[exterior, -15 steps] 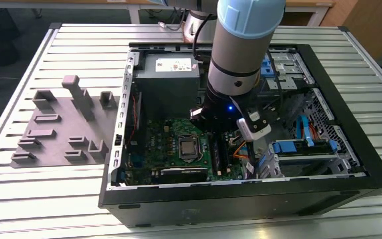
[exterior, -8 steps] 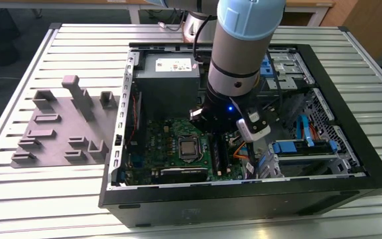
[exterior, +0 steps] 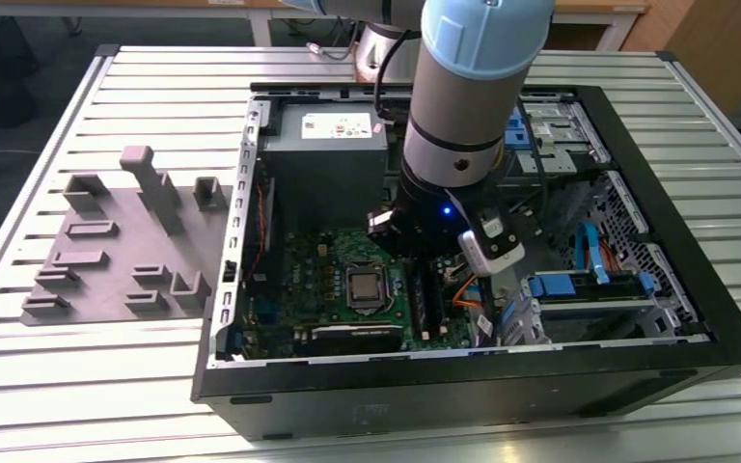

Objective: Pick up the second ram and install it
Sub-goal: 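Insert the second ram into the second slot, then press down the second ram until it locks into place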

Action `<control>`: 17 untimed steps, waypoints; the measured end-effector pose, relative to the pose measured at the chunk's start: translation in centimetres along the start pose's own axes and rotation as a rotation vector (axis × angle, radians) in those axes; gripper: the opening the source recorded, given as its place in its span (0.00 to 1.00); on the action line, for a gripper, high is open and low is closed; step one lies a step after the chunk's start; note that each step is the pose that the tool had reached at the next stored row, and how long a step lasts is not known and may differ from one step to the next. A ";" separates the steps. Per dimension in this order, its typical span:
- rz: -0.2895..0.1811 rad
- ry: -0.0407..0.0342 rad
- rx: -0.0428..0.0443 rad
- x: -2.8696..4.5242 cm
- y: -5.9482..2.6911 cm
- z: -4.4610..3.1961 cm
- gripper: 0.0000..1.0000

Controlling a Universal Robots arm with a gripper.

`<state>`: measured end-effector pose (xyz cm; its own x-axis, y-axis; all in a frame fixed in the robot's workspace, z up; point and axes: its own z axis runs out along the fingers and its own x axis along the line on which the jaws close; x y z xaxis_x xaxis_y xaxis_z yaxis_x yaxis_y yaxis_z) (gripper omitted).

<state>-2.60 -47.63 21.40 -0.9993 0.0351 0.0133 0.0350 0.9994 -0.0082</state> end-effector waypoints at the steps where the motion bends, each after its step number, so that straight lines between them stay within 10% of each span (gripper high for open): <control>1: 0.000 -0.0001 -0.0007 0.00 0.00 -0.04 0.14; 17: 0.002 0.0002 -0.0004 -0.13 -0.09 0.10 0.14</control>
<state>-2.47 -47.73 21.30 -0.9992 0.0371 0.0134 0.0370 0.9993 -0.0079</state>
